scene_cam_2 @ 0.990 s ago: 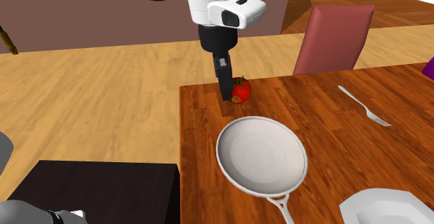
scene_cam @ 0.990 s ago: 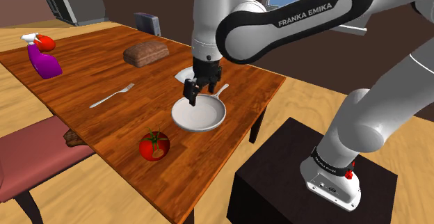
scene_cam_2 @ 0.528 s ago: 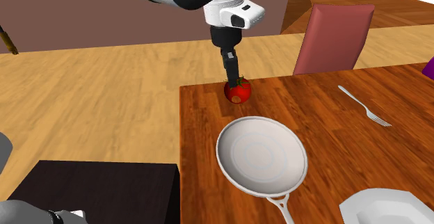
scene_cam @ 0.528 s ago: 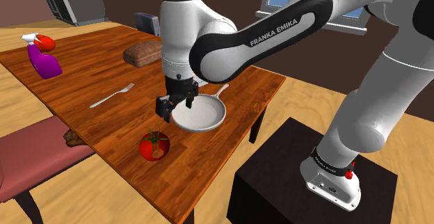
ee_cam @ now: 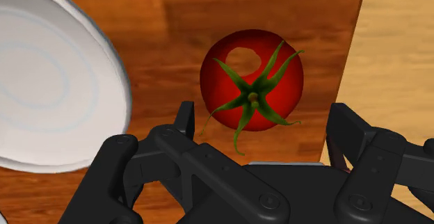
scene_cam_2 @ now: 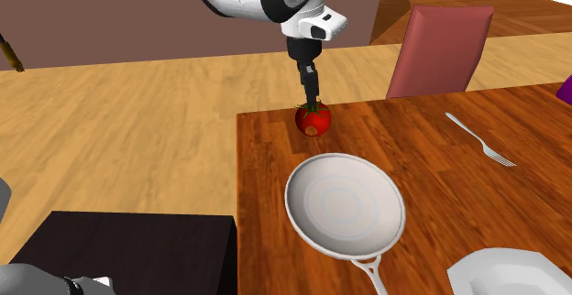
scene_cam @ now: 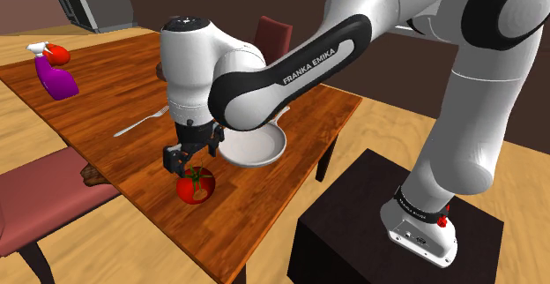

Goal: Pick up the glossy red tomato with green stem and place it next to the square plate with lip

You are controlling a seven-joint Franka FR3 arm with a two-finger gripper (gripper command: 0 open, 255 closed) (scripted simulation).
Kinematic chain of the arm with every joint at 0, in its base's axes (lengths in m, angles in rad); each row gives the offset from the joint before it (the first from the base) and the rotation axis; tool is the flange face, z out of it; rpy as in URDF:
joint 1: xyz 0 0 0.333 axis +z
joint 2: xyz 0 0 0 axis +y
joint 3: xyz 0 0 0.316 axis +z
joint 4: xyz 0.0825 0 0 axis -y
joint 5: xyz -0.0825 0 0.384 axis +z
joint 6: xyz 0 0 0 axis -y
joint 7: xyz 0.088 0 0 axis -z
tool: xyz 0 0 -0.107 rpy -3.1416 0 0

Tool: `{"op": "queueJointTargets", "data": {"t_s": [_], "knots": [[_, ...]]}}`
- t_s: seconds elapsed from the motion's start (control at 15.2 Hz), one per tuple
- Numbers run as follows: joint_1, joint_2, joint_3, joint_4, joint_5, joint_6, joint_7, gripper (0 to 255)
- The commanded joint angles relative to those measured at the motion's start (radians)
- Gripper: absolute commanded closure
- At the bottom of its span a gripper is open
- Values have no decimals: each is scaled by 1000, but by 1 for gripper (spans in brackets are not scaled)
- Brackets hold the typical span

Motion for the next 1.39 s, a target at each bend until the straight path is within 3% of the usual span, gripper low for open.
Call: {"op": "queueJointTargets", "data": {"t_s": [0.0,0.79,0.86,1.32], "knots": [[8,22,-4,-3,-18,21,15,0],[18,62,-16,-17,-51,67,36,0],[18,62,-16,-17,-51,67,36,255],[18,62,-16,-17,-51,67,36,255]]}}
